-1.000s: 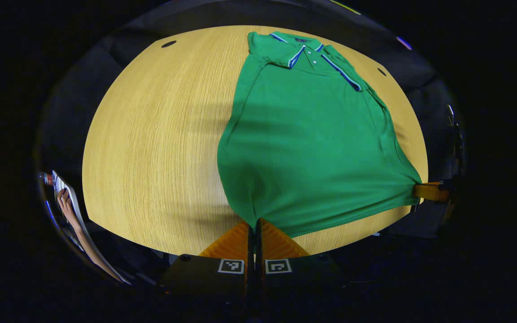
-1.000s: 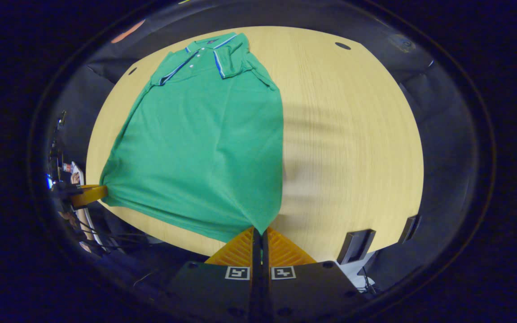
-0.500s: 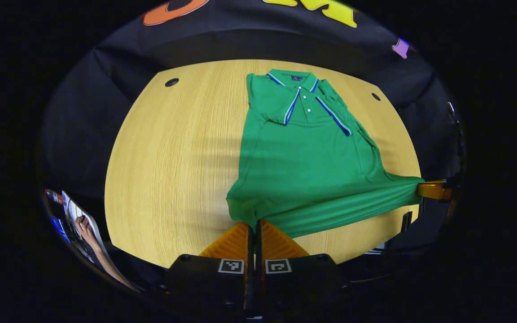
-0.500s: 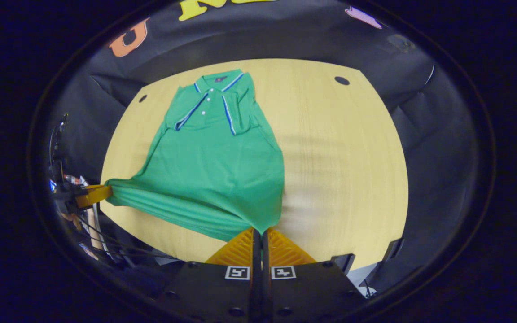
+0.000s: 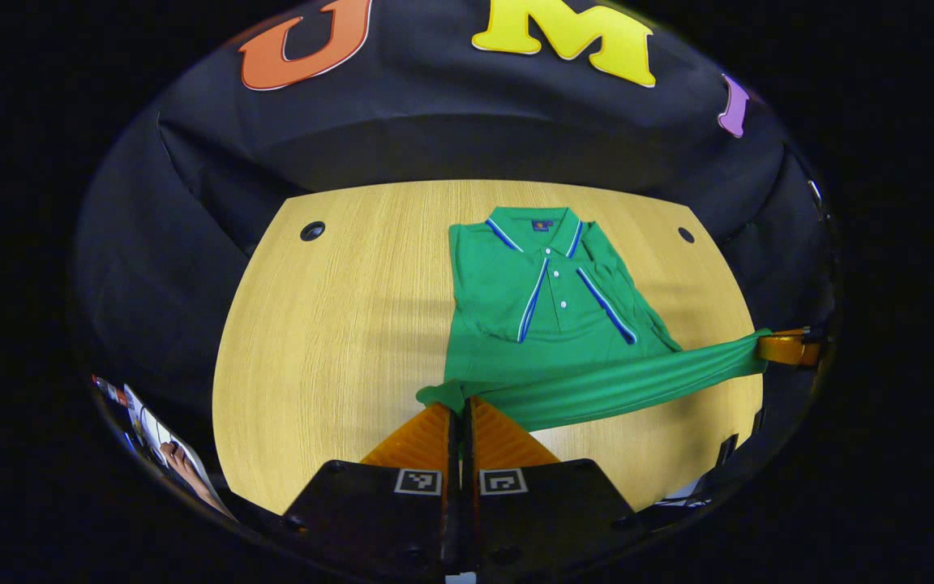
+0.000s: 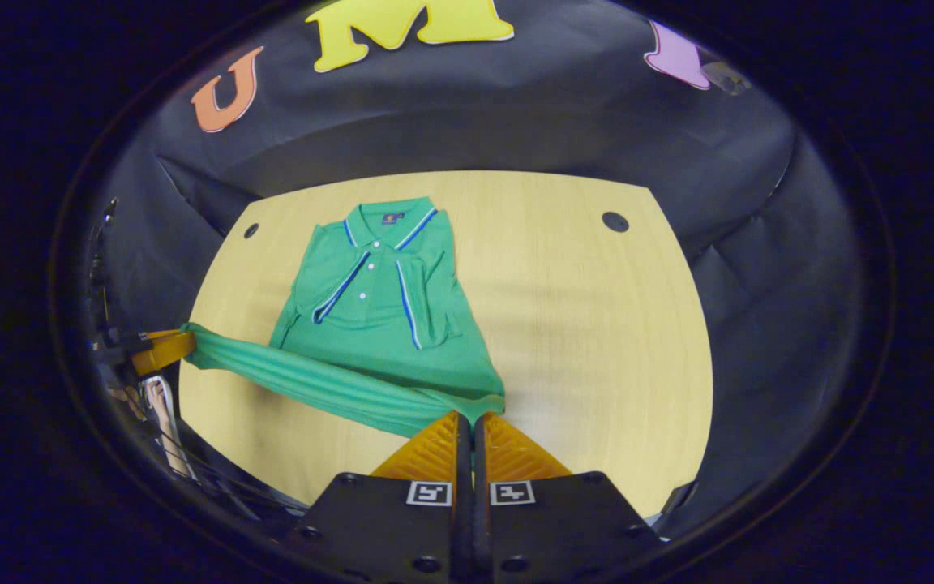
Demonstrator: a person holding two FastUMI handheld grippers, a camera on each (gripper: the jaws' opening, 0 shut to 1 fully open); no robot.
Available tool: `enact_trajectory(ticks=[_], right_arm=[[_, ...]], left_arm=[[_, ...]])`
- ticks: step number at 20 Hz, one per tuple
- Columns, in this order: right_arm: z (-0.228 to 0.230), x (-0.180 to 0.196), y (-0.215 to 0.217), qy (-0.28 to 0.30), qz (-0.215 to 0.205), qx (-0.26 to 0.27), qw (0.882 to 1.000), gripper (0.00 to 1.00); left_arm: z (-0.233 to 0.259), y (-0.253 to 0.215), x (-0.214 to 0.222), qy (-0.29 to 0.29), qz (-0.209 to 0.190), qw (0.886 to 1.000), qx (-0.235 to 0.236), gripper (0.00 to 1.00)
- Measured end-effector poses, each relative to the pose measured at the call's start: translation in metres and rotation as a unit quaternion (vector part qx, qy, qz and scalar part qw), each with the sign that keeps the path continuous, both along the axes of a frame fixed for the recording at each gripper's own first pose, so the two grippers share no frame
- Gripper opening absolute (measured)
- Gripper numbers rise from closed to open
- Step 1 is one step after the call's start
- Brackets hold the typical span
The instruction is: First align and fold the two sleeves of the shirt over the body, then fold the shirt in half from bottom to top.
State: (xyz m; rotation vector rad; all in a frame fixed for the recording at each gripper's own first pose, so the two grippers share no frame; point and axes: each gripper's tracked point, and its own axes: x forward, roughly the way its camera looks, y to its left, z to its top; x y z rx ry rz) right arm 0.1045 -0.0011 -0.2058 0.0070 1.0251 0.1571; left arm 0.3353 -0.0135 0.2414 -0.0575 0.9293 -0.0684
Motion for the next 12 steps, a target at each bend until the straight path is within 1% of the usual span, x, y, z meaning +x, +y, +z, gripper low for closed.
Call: enact_trajectory(ticks=[1, 4, 6, 8, 10, 12], right_arm=[[0.001, 0.011, 0.001, -0.007, 0.0, -0.006, 1.0, 0.02], [0.011, 0.054, 0.011, -0.047, -0.006, -0.003, 0.999, 0.02], [0.017, 0.087, 0.016, -0.076, -0.017, -0.002, 0.997, 0.03], [0.017, 0.118, 0.019, -0.098, -0.028, -0.004, 0.995, 0.02], [0.012, 0.148, 0.026, -0.118, -0.029, -0.003, 0.993, 0.02], [0.005, 0.176, 0.032, -0.131, -0.033, -0.001, 0.991, 0.02]], left_arm=[[-0.012, 0.001, 0.017, -0.003, 0.001, 1.0, 0.001, 0.03], [-0.01, 0.003, 0.085, -0.023, -0.001, 1.0, 0.01, 0.03], [-0.017, 0.006, 0.122, -0.041, 0.007, 0.999, 0.015, 0.03], [-0.029, 0.01, 0.159, -0.058, 0.015, 0.998, 0.01, 0.03], [-0.035, 0.019, 0.208, -0.072, 0.019, 0.997, 0.015, 0.03], [-0.05, 0.015, 0.248, -0.086, 0.022, 0.996, 0.022, 0.03]])
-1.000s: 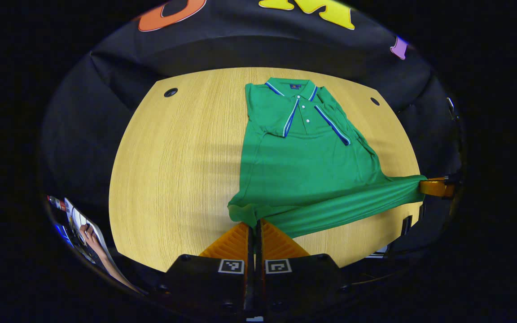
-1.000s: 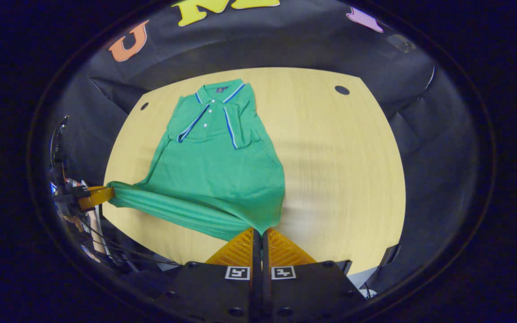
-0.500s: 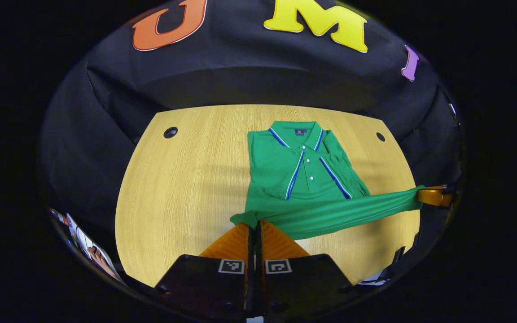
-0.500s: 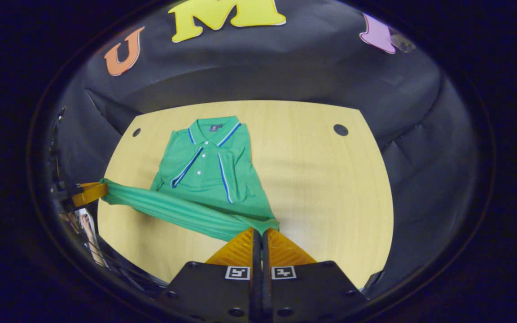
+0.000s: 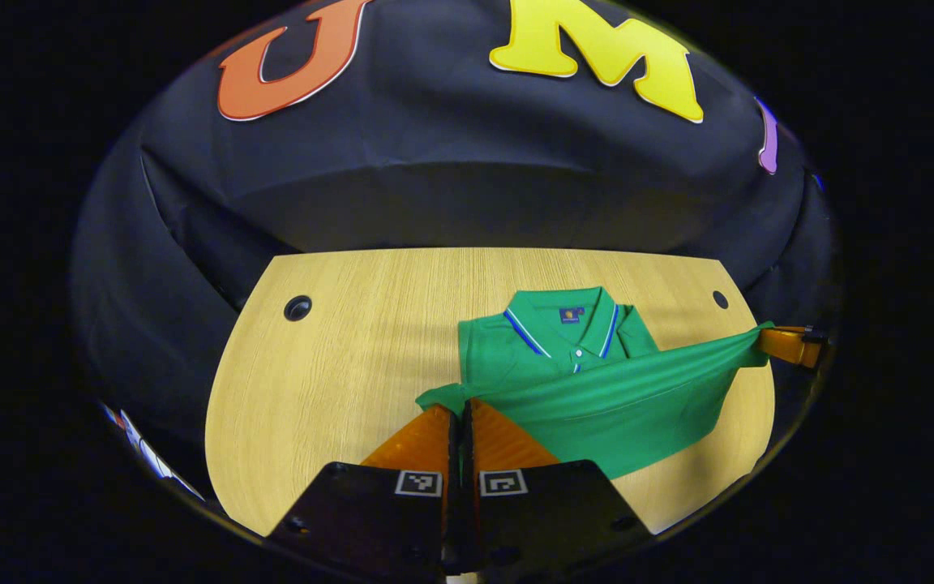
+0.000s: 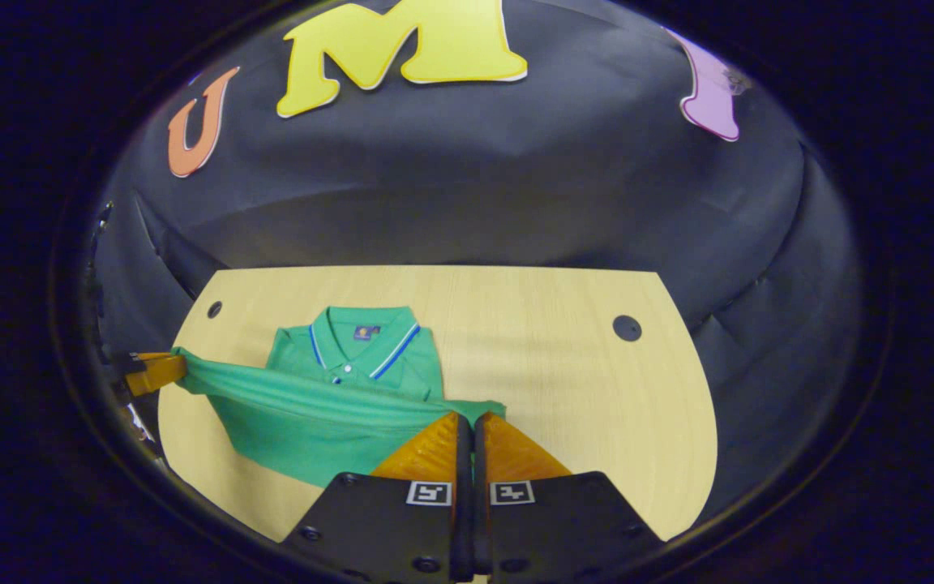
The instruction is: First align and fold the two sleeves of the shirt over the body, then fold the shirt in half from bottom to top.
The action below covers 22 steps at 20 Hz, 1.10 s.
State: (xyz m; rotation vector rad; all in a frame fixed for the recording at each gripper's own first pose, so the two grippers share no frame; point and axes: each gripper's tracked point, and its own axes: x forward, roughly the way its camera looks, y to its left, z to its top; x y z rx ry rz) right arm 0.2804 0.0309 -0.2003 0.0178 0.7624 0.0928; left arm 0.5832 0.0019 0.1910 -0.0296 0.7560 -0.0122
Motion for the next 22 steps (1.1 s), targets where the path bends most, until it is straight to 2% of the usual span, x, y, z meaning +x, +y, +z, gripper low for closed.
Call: enact_trajectory(ticks=[3, 4, 6, 8, 10, 12, 14, 15, 18, 22], right_arm=[[-0.013, 0.037, 0.008, -0.019, -0.002, 0.004, 1.0, 0.03], [-0.016, 0.051, 0.01, -0.026, -0.005, 0.005, 1.0, 0.06], [-0.023, 0.077, 0.017, -0.044, -0.005, 0.031, 0.999, 0.02], [-0.035, 0.099, 0.011, -0.057, -0.015, 0.029, 0.998, 0.02], [-0.052, 0.119, 0.009, -0.059, -0.018, 0.029, 0.998, 0.0], [-0.073, 0.132, 0.009, -0.039, -0.016, 0.038, 0.998, 0.05], [-0.09, 0.146, 0.012, -0.035, -0.016, 0.053, 0.998, 0.02], [-0.099, 0.148, 0.007, -0.032, -0.016, 0.046, 0.998, 0.0], [-0.121, 0.147, 0.006, -0.009, -0.013, 0.043, 0.999, 0.03], [-0.124, 0.147, 0.004, -0.004, -0.023, 0.055, 0.998, 0.07]], left_arm=[[-0.018, -0.002, 0.062, -0.023, 0.001, 1.0, 0.01, 0.03], [-0.025, -0.006, 0.081, -0.029, -0.002, 1.0, 0.009, 0.03], [-0.039, -0.009, 0.123, -0.041, -0.003, 0.999, 0.008, 0.03], [-0.053, -0.01, 0.15, -0.053, 0.001, 0.998, 0.014, 0.03], [-0.062, -0.007, 0.159, -0.058, 0.007, 0.998, 0.007, 0.03], [-0.074, -0.005, 0.166, -0.044, 0.018, 0.999, -0.013, 0.03], [-0.086, -0.001, 0.172, -0.03, 0.026, 0.999, -0.015, 0.03], [-0.093, 0.0, 0.175, -0.025, 0.023, 0.999, -0.012, 0.03], [-0.118, 0.01, 0.178, -0.002, 0.028, 1.0, -0.014, 0.03], [-0.128, 0.006, 0.175, 0.012, 0.042, 0.999, -0.016, 0.07]])
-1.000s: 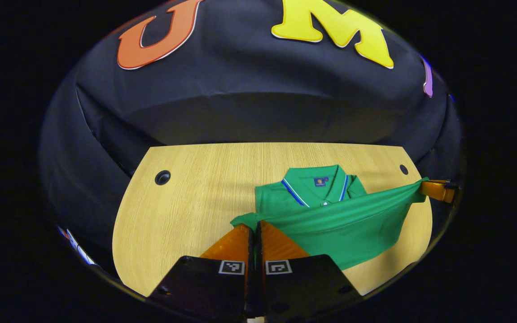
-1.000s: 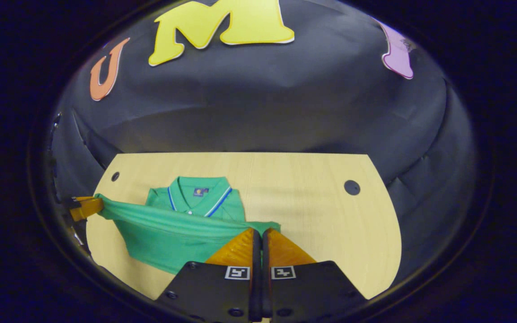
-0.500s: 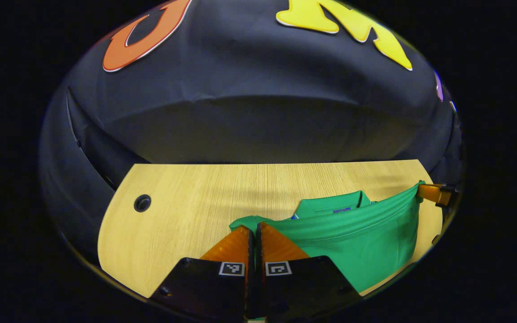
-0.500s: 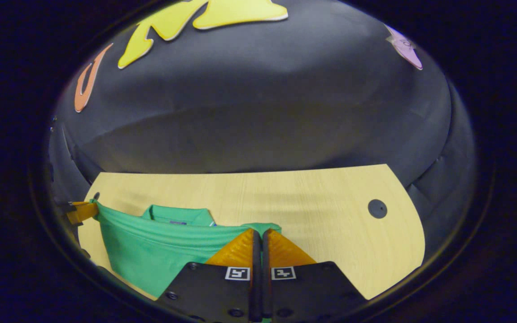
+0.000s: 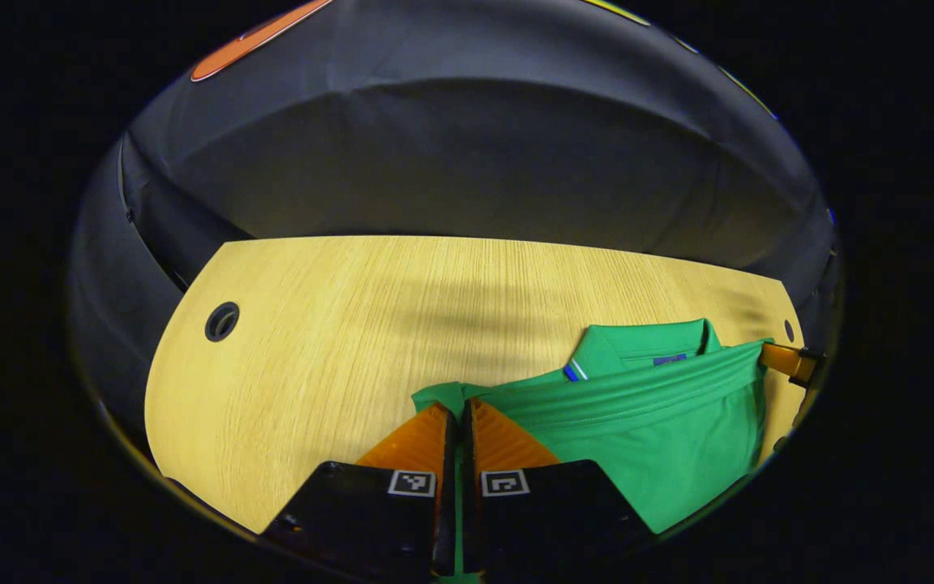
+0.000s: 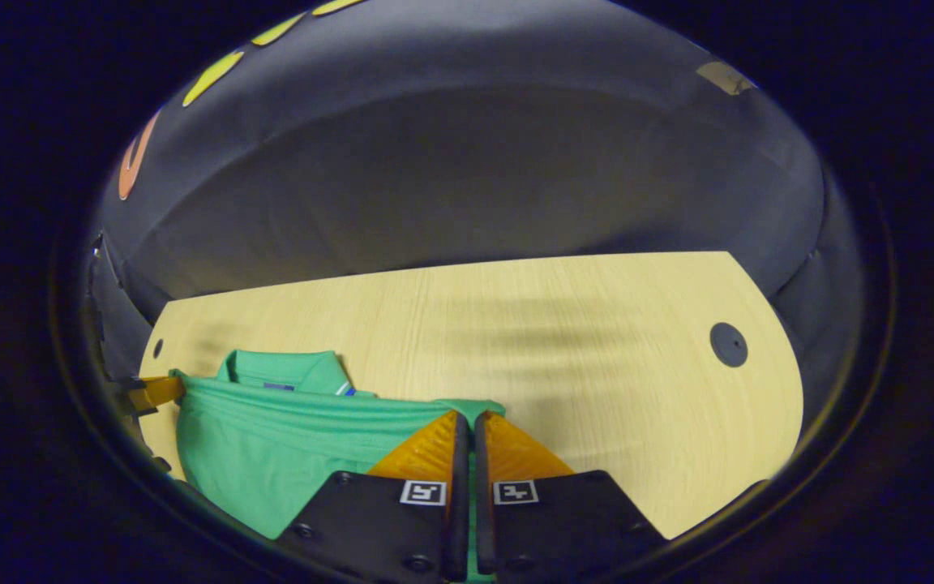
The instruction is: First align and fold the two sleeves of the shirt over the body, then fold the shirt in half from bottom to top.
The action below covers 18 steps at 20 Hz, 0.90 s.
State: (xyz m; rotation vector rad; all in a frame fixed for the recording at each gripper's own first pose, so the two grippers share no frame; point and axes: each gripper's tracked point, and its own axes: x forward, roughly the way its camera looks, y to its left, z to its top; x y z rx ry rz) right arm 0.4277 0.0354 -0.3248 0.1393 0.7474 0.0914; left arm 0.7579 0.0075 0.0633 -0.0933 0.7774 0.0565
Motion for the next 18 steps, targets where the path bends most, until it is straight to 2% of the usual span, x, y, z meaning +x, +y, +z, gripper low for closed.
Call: enact_trajectory(ticks=[2, 3, 5, 7, 8, 9, 10, 11, 13, 15, 18], right_arm=[[0.0, -0.002, -0.005, -0.001, -0.008, 0.003, 1.0, 0.17], [0.002, -0.005, -0.008, 0.0, -0.009, 0.004, 1.0, 0.27], [0.011, -0.012, -0.011, -0.009, -0.014, 0.017, 1.0, 0.58], [0.022, -0.018, -0.013, -0.018, -0.018, 0.022, 0.999, 0.89], [0.031, -0.023, -0.016, -0.025, -0.023, 0.02, 0.999, 0.96], [0.042, -0.029, -0.016, -0.033, -0.023, 0.021, 0.999, 0.96], [0.055, -0.036, -0.017, -0.042, -0.023, 0.02, 0.999, 0.96], [0.068, -0.044, -0.018, -0.051, -0.023, 0.016, 0.998, 0.97], [0.111, -0.06, -0.02, -0.09, -0.025, 0.013, 0.996, 0.98], [0.17, -0.081, -0.026, -0.15, -0.029, 0.002, 0.988, 0.98], [0.257, -0.129, -0.033, -0.236, -0.028, -0.015, 0.971, 0.97]], left_arm=[[0.005, 0.002, -0.001, -0.007, 0.004, 1.0, 0.009, 0.11], [0.006, -0.001, -0.001, -0.007, -0.001, 1.0, 0.005, 0.19], [0.015, -0.003, -0.005, -0.018, 0.006, 1.0, -0.012, 0.73], [0.027, -0.005, -0.01, -0.029, 0.014, 0.999, -0.032, 0.84], [0.037, -0.005, -0.014, -0.038, 0.016, 0.998, -0.042, 0.96], [0.046, -0.003, -0.019, -0.046, 0.02, 0.998, -0.045, 0.92], [0.056, -0.003, -0.027, -0.049, 0.021, 0.997, -0.047, 0.93], [0.066, -0.004, -0.032, -0.051, 0.019, 0.998, -0.044, 1.0], [0.092, -0.003, -0.049, -0.061, 0.016, 0.998, -0.028, 1.0], [0.127, -0.002, -0.068, -0.089, 0.017, 0.996, -0.021, 0.99], [0.183, -0.008, -0.102, -0.143, 0.023, 0.989, -0.005, 0.99]])
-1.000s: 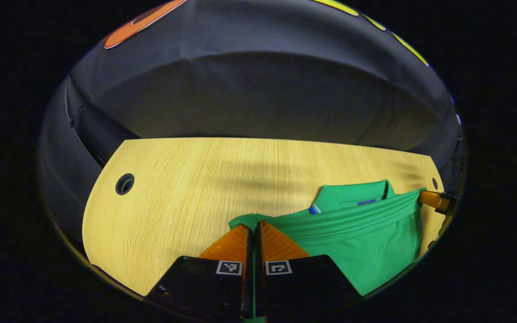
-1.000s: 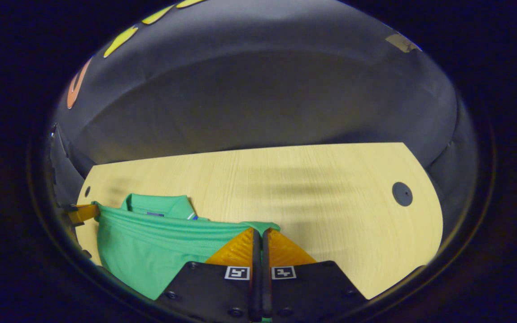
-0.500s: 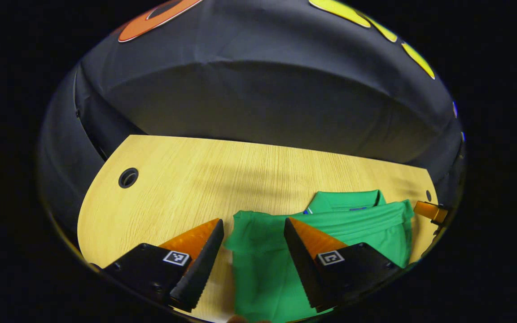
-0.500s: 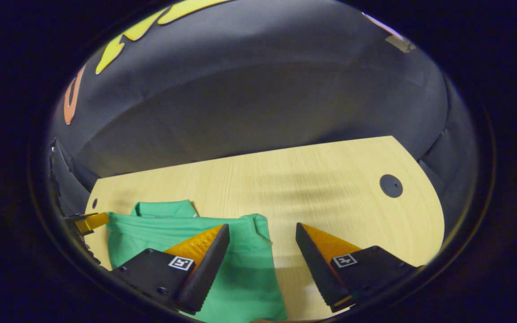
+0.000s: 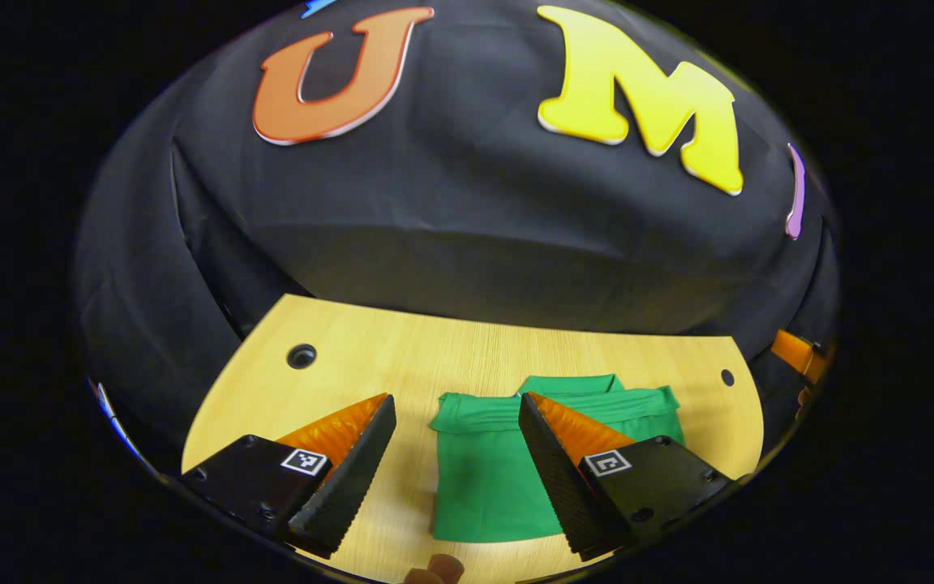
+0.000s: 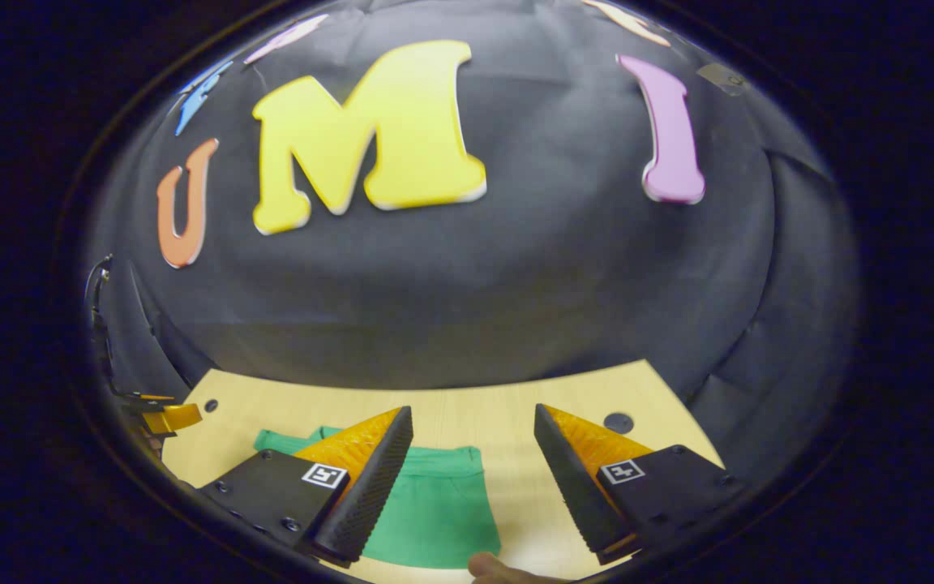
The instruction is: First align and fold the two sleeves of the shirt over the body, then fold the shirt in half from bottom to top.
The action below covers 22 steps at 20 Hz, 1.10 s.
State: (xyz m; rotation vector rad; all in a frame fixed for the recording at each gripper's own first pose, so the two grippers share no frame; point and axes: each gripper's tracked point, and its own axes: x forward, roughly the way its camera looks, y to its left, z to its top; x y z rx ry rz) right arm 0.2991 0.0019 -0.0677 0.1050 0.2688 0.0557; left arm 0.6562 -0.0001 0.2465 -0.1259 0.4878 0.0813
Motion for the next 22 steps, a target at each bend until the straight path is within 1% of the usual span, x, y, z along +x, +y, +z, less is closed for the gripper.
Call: enact_trajectory(ticks=[3, 5, 6, 7, 8, 9, 10, 11, 12, 14, 15, 16, 17, 18, 20, 22], right_arm=[[0.065, -0.053, -0.004, -0.058, 0.001, 0.002, 0.998, 0.97], [0.096, -0.086, -0.004, -0.082, -0.003, -0.002, 0.997, 0.96], [0.11, -0.1, -0.003, -0.092, 0.0, -0.001, 0.996, 0.97], [0.121, -0.117, -0.002, -0.102, 0.003, -0.002, 0.995, 0.97], [0.131, -0.13, -0.005, -0.107, 0.002, -0.005, 0.994, 1.0], [0.141, -0.145, -0.009, -0.112, 0.0, -0.003, 0.994, 0.97], [0.151, -0.157, -0.009, -0.116, 0.0, 0.002, 0.993, 1.0], [0.161, -0.171, -0.01, -0.121, 0.001, 0.004, 0.993, 0.97], [0.169, -0.182, -0.011, -0.129, 0.002, 0.003, 0.992, 0.97], [0.179, -0.206, -0.014, -0.147, 0.0, -0.011, 0.989, 0.97], [0.184, -0.217, -0.016, -0.159, -0.003, -0.022, 0.987, 0.91], [0.186, -0.228, -0.018, -0.17, -0.008, -0.032, 0.985, 0.96], [0.188, -0.238, -0.019, -0.178, -0.013, -0.037, 0.983, 0.91], [0.188, -0.249, -0.018, -0.186, -0.017, -0.047, 0.981, 0.91], [0.181, -0.264, -0.014, -0.187, -0.015, -0.069, 0.98, 0.91], [0.17, -0.276, -0.005, -0.175, 0.0, -0.069, 0.982, 0.92]], left_arm=[[0.057, 0.011, -0.03, -0.057, 0.008, 0.997, 0.046, 0.98], [0.099, 0.01, -0.054, -0.092, 0.01, 0.994, 0.062, 0.98], [0.117, 0.004, -0.061, -0.111, 0.009, 0.992, 0.064, 0.98], [0.144, 0.006, -0.078, -0.131, 0.012, 0.989, 0.071, 0.98], [0.167, 0.006, -0.09, -0.149, 0.009, 0.986, 0.076, 0.98], [0.188, 0.008, -0.107, -0.165, 0.005, 0.983, 0.082, 0.97], [0.21, 0.01, -0.12, -0.182, 0.007, 0.979, 0.092, 0.97], [0.225, 0.014, -0.129, -0.198, 0.008, 0.975, 0.098, 0.96], [0.238, 0.011, -0.141, -0.209, 0.005, 0.973, 0.101, 0.95], [0.251, 0.002, -0.17, -0.223, 0.004, 0.969, 0.104, 0.95], [0.249, -0.003, -0.182, -0.22, 0.004, 0.97, 0.101, 0.95], [0.243, -0.008, -0.191, -0.217, 0.004, 0.972, 0.096, 0.95], [0.238, -0.013, -0.199, -0.212, 0.006, 0.973, 0.088, 0.95], [0.233, -0.018, -0.209, -0.209, 0.006, 0.975, 0.08, 0.95], [0.224, -0.032, -0.228, -0.203, 0.002, 0.978, 0.056, 0.96], [0.217, -0.038, -0.241, -0.207, 0.007, 0.977, 0.055, 0.96]])
